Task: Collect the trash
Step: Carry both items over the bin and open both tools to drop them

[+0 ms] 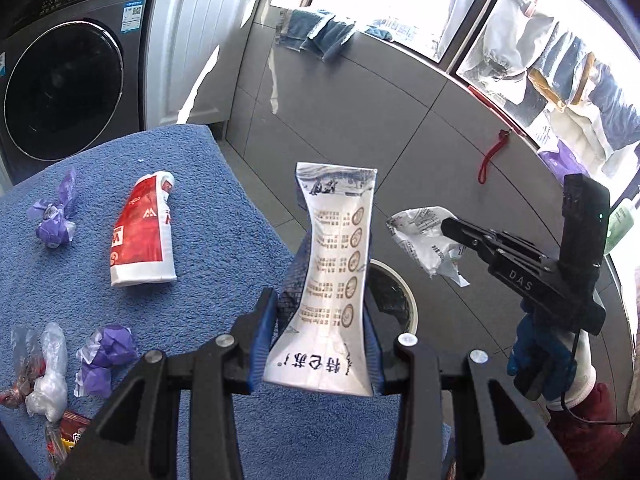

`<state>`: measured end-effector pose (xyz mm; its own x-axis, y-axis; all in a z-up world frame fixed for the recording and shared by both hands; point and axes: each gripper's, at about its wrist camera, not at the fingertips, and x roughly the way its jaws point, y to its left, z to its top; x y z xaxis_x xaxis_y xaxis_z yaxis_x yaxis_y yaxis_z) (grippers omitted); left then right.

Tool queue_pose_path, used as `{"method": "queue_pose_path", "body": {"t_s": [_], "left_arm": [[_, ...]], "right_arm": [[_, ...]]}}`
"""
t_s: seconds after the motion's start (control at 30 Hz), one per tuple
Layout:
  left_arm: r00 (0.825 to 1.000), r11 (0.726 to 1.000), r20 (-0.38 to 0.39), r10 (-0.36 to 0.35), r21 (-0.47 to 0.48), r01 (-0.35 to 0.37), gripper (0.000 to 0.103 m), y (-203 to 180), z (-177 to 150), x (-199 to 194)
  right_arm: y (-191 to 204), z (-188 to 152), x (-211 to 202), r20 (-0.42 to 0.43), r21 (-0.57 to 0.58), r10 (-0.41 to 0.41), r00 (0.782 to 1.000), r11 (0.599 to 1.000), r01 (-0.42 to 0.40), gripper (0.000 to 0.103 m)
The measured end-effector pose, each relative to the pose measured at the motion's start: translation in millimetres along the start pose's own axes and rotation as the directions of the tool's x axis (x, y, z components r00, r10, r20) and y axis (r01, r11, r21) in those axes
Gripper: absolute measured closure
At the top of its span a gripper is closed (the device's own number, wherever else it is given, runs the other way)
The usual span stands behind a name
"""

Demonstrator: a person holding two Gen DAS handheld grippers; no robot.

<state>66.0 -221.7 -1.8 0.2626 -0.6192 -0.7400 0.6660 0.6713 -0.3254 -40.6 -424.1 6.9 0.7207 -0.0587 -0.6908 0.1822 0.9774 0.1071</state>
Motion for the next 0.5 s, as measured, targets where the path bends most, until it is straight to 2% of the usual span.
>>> {"method": "queue_pose_path", "body": {"t_s": [0.13,0.27,0.5], "left_arm": [[0.998,0.998,-0.059,-0.011,0.054,0.014,0.065,-37,8,42],[0.993,0.995,-0.121,-0.005,0.097,0.016,0.065,-69,15,85],[0.981,0.992,-0.195,0.008,0.123,0.016,0.065,-105,29,154]], "right_arm": [[-54,-25,9,-0.048,0.115,-0.033,0.998,0.993,0.038,0.096],[-96,-52,28,-0.095,0.242,-0.023,0.995,0.969,0.046,0.096],[-134,-74,59,-0.156,0.331,-0.034,0.987,0.94,0.084,0.094]]}}
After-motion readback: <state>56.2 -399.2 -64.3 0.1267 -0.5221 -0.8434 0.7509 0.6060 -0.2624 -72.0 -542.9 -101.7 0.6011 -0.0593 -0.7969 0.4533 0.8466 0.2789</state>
